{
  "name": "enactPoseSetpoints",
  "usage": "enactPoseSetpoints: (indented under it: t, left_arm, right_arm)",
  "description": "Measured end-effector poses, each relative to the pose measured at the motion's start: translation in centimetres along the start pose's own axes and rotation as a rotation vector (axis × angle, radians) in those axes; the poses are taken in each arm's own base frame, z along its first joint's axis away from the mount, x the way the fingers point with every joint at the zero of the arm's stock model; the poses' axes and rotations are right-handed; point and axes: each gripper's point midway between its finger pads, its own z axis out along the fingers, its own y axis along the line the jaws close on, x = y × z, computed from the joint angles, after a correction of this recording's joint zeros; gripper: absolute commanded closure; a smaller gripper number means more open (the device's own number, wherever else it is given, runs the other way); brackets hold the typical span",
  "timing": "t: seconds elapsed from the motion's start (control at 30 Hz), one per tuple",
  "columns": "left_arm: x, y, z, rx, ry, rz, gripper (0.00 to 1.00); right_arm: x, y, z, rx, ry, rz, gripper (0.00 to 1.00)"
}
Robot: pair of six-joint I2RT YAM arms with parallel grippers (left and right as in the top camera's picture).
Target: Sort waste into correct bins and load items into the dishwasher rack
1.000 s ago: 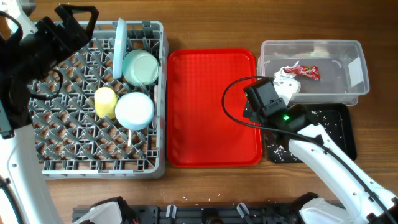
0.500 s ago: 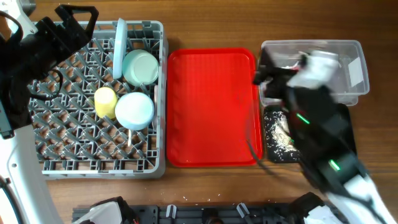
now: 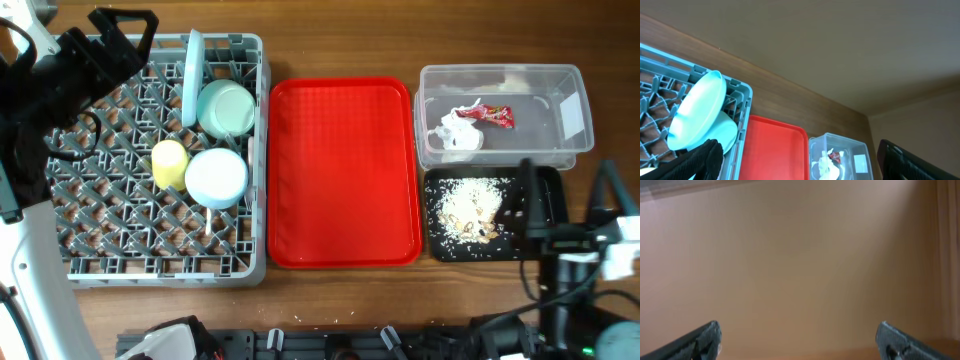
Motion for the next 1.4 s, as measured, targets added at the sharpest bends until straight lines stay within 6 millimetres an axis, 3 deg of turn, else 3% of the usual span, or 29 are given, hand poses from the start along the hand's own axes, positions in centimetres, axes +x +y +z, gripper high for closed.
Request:
enactPoseSetpoints:
  t: [0.07, 0.23, 0.27, 0.47, 0.57, 0.6, 0.8, 1.4]
  left_arm:
    - [0.0, 0.0, 0.0, 0.0, 0.0, 0.0, 0.0]
    - [0.0, 0.0, 0.0, 0.001, 0.0, 0.0, 0.0]
    - [0.0, 0.0, 0.0, 0.001, 0.0, 0.0, 0.0]
    - [0.0, 0.0, 0.0, 0.0, 0.0, 0.0, 0.0]
    - [0.0, 0.0, 0.0, 0.0, 0.0, 0.0, 0.0]
    - [0.0, 0.0, 0.0, 0.001, 0.0, 0.0, 0.0]
    - [0.0, 0.0, 0.0, 0.0, 0.0, 0.0, 0.0]
    - [0.0, 0.0, 0.0, 0.0, 0.0, 0.0, 0.0]
  right_arm:
    - [2.5, -0.4, -0.3, -0.004, -0.022, 0.028, 0.0]
    - [5.9, -0.7, -1.0, -0.04, -0.146, 0.069, 0.0]
    - [7.4, -0.9, -1.0, -0.041, -0.133, 0.07, 0.0]
    - [15.1, -1.5, -1.0, -0.032, 0.085, 0.052, 0.0]
    - [20.5, -2.5, -2.0, 0.004, 0.296, 0.016, 0.01]
    - [21.1, -2.6, -2.1, 0.004, 0.32, -0.003, 0.0]
    - [21.2, -2.3, -2.2, -0.049, 0.329, -0.127, 0.0]
    - [21.3, -1.9, -2.3, -0.073, 0.333, -0.138, 0.0]
